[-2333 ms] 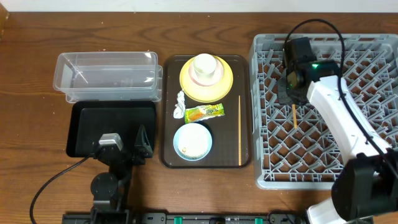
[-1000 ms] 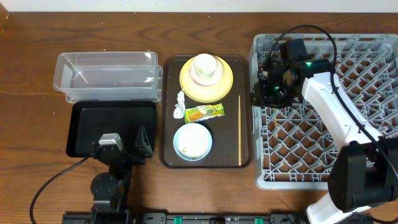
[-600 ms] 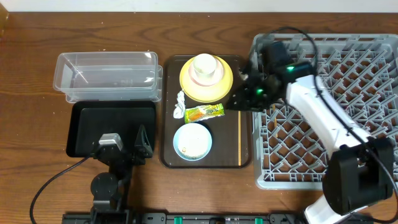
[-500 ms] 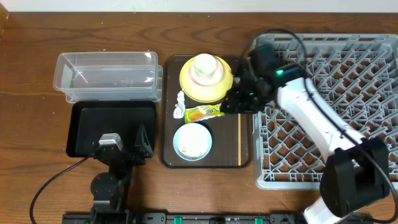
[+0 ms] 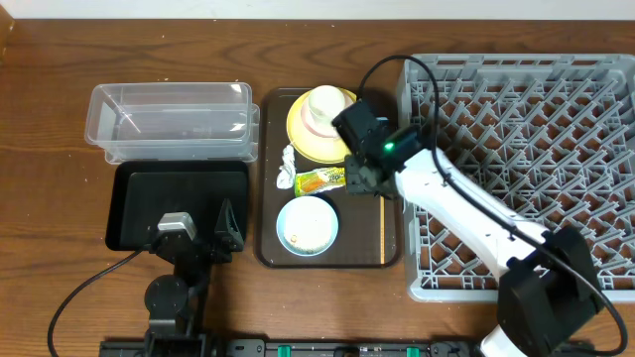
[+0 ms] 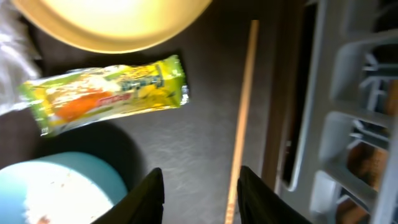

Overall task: Sort waste into correct bins and load items into the dishwasher rack
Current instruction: 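Move the right gripper back to the tray and grasp the second chopstick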

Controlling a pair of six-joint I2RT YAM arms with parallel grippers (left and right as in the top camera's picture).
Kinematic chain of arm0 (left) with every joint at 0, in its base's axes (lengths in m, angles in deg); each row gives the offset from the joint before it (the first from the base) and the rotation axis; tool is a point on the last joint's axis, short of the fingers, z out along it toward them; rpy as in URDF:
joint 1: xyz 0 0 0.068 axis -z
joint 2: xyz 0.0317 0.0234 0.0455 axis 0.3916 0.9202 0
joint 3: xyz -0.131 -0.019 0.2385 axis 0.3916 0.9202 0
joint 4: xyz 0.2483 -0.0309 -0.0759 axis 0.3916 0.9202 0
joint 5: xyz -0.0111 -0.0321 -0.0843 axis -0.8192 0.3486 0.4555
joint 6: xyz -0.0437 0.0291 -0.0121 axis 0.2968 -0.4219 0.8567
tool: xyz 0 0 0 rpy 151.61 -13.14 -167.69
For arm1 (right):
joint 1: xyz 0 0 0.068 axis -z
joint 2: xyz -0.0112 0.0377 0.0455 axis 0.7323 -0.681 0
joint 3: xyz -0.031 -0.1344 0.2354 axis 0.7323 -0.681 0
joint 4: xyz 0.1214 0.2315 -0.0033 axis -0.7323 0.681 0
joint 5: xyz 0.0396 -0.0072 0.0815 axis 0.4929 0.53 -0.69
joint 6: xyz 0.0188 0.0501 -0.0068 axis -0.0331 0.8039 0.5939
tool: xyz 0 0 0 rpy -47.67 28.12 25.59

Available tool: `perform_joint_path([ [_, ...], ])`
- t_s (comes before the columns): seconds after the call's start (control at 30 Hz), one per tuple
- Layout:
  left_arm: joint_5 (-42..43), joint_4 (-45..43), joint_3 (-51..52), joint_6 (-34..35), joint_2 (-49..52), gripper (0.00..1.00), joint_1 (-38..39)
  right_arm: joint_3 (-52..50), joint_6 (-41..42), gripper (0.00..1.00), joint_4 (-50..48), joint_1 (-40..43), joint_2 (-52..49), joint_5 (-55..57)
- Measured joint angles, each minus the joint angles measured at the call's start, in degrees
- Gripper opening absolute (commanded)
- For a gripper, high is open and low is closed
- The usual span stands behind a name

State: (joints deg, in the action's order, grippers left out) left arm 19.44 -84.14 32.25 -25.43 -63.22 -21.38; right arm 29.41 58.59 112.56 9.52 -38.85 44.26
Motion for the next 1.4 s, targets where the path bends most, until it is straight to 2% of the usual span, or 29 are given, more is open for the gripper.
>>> perform_joint_path([
  [0.13,0.0,0.0,0.0,0.02,0.0,0.93,0.0,-2.12,2.47,0.15,-0.57,0.0,0.0,3.19],
  [0.4,0.0,0.0,0.0,0.02,0.0,0.93,0.0,-7.26,3.93,0.26,-7.02,0.0,0.0,5.03],
  [0.57,0.0,0.0,0.0,0.02,0.0,0.93,0.0,-10.75,4.11,0.29,-10.01,0.0,0.0,5.44],
  [1.03,0.0,0.0,0.0,0.02,0.0,0.93,0.0,-18.27,4.11,0.28,-19.23,0.0,0.0,5.64],
  [1.4,0.0,0.0,0.0,0.02,0.0,0.93,0.0,-18.93,4.11,0.26,-19.76,0.0,0.0,5.75],
])
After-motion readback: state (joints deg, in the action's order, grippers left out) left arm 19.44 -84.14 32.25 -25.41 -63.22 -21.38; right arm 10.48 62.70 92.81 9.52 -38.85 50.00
